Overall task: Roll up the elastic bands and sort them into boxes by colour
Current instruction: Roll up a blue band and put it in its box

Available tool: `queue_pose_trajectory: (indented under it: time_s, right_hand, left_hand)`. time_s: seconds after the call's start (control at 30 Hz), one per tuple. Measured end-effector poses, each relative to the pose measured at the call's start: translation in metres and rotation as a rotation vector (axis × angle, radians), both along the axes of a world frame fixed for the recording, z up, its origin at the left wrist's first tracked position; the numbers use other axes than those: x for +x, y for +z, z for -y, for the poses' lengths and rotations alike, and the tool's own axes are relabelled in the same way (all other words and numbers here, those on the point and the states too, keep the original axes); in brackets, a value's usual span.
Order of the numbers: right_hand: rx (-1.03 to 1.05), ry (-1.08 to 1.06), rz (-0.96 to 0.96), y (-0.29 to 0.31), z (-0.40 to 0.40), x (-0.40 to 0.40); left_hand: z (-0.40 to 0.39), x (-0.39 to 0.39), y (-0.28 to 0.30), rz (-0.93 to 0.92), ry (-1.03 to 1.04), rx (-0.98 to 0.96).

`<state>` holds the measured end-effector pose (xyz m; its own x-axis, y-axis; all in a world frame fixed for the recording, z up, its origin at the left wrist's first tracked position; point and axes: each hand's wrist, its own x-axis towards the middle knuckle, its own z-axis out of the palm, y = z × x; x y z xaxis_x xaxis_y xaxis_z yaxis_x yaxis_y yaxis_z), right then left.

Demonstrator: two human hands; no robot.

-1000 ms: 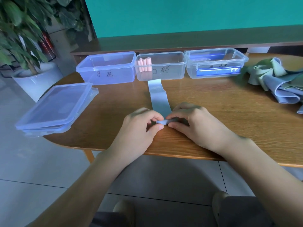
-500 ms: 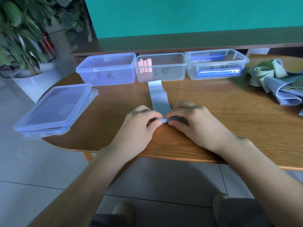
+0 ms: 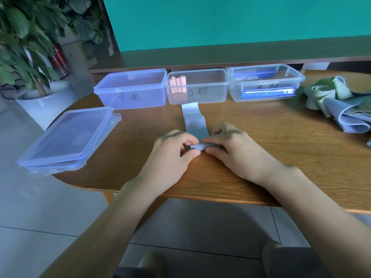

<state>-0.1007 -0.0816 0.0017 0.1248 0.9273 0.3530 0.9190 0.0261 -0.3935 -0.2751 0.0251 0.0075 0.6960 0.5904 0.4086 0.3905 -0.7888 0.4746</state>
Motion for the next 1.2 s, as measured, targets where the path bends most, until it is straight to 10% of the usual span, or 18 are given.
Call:
queue_pose_trajectory:
  time_s: [1.2]
  right_hand:
    - [0.070, 0.111, -0.142, 0.006, 0.034, -0.019]
  left_hand:
    - [0.019, -0.026, -0.007, 0.093, -0.027, 0.103]
